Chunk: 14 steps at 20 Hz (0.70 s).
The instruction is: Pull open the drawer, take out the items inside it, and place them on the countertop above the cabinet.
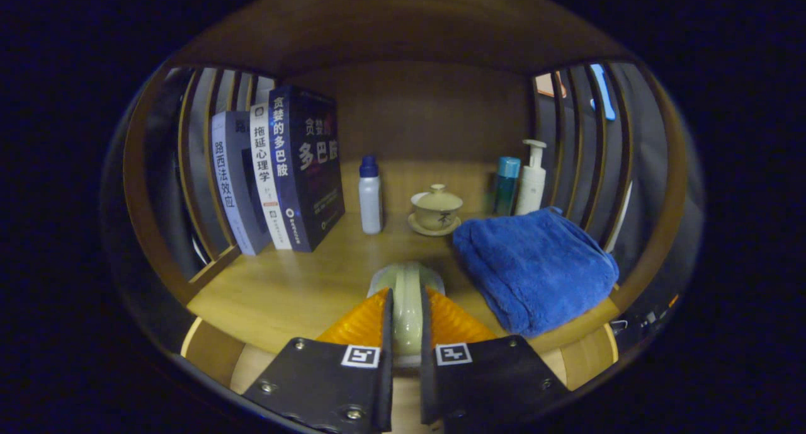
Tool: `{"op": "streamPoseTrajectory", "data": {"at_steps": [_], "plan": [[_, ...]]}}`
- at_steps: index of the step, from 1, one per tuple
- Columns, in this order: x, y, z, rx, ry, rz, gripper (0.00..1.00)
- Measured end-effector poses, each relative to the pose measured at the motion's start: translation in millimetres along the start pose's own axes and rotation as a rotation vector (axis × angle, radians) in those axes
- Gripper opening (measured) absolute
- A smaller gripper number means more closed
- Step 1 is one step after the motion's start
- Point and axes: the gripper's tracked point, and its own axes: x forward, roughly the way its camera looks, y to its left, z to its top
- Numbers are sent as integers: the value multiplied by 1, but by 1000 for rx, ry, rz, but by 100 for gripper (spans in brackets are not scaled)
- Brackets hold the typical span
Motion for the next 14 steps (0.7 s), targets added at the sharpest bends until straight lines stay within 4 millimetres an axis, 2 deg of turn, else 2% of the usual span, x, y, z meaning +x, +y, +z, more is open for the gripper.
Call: {"op": "streamPoseTrajectory", "data": {"at_steps": [6, 14], "plan": [[20, -5, 8, -95, -45, -57, 18], [19, -2, 9, -121, -86, -62, 19]]}}
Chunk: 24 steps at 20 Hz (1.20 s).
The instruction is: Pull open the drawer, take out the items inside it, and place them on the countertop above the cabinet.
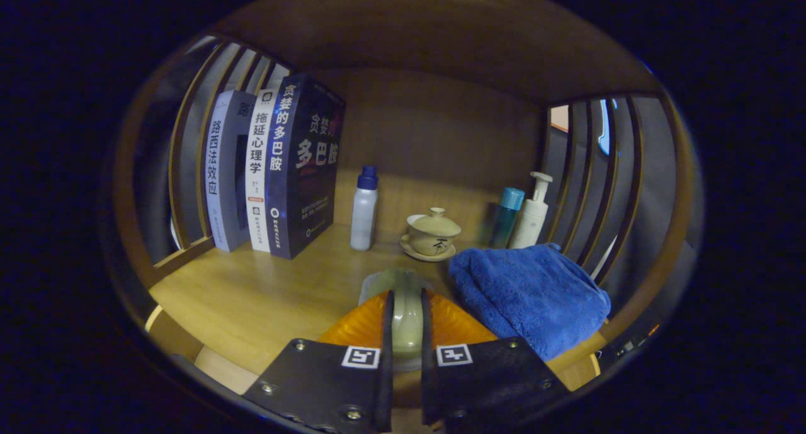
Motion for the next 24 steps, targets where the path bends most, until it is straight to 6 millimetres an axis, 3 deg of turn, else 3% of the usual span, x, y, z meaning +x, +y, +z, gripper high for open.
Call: {"op": "streamPoseTrajectory", "data": {"at_steps": [1, 3, 5, 9, 20, 24], "plan": [[-3, 3, -4, 17, 16, 9, 20], [-14, 1, -6, 65, 18, 8, 31], [-20, -3, -7, 100, 12, 13, 54], [-58, -11, -6, 96, 12, 16, 99], [-208, -32, 36, 171, -65, 45, 100], [-259, -34, 37, 209, -40, 64, 100]]}}
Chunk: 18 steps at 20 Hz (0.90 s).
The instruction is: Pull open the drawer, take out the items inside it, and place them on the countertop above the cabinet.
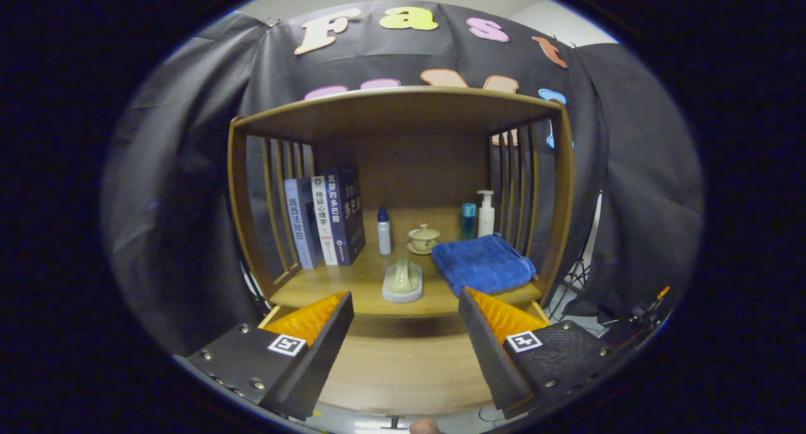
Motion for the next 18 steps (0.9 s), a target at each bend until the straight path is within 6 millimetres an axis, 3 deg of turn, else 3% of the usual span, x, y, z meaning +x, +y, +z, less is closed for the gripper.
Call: {"op": "streamPoseTrajectory", "data": {"at_steps": [8, 13, 18], "plan": [[-75, -2, 5, 48, -20, 8, 100], [-107, -2, -30, 4, -33, 8, 100], [-113, 4, -80, -28, -69, 4, 100]]}}
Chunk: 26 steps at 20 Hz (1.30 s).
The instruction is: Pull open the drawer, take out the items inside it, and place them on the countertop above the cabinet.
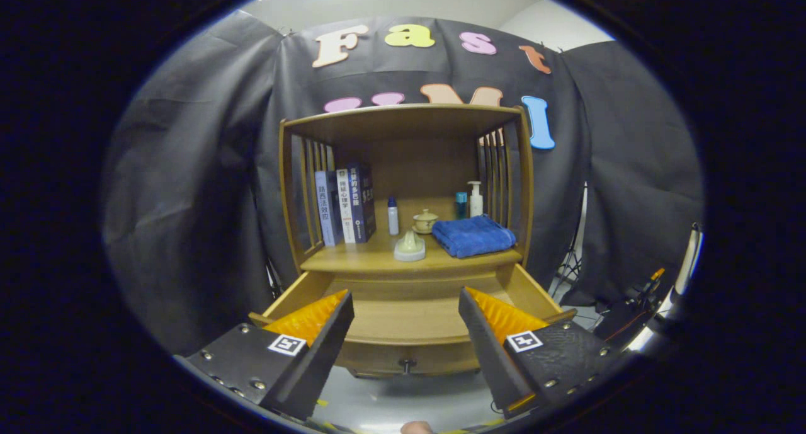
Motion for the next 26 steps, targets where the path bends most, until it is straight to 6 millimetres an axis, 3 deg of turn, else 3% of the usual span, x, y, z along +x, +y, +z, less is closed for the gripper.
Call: {"op": "streamPoseTrajectory", "data": {"at_steps": [7, 11, 17, 22, 26], "plan": [[2, 11, -75, -52, 0, 15, 100], [1, 18, -102, -86, -13, 26, 100], [26, 34, -149, -115, 69, 48, 100], [62, 33, -160, -113, 133, 34, 98], [66, 29, -160, -104, 118, -47, 98]]}}
